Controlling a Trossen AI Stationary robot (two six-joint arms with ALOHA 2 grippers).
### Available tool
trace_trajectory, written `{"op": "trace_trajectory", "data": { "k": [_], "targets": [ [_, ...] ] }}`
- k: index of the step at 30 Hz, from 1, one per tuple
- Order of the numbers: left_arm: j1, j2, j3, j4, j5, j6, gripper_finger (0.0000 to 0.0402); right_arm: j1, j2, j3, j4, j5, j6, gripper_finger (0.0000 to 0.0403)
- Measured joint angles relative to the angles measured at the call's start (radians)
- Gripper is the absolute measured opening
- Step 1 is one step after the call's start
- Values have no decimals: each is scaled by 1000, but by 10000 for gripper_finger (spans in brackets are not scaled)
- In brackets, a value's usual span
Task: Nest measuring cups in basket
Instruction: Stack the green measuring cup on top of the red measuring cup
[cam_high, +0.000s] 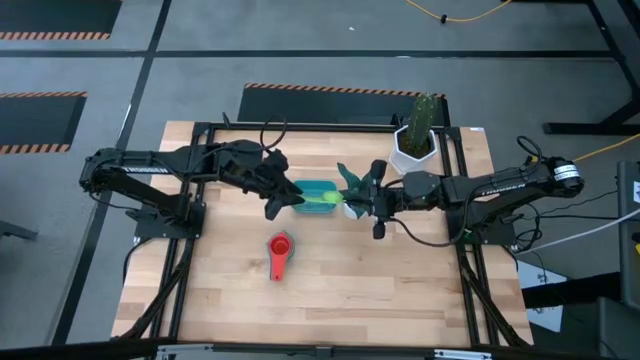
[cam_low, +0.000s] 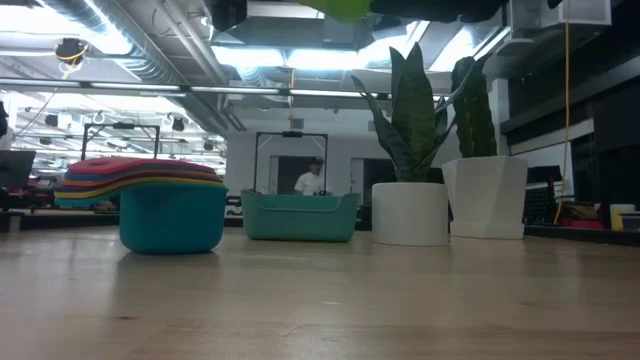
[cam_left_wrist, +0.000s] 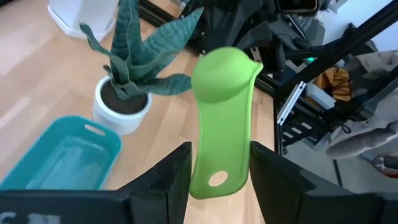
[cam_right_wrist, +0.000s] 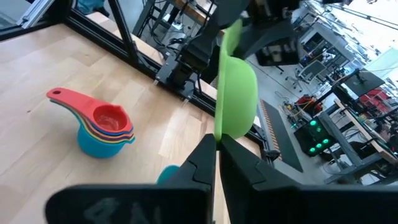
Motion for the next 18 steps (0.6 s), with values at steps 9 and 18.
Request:
{"op": "trace_trajectory", "data": {
  "k": [9,18],
  "targets": [
    [1,11,0,-7,-2,109,149,0,0,0,-24,-1,56,19],
    [0,9,0,-7,4,256,149,-1,0,0,-14,0,104,20]
  ]
}}
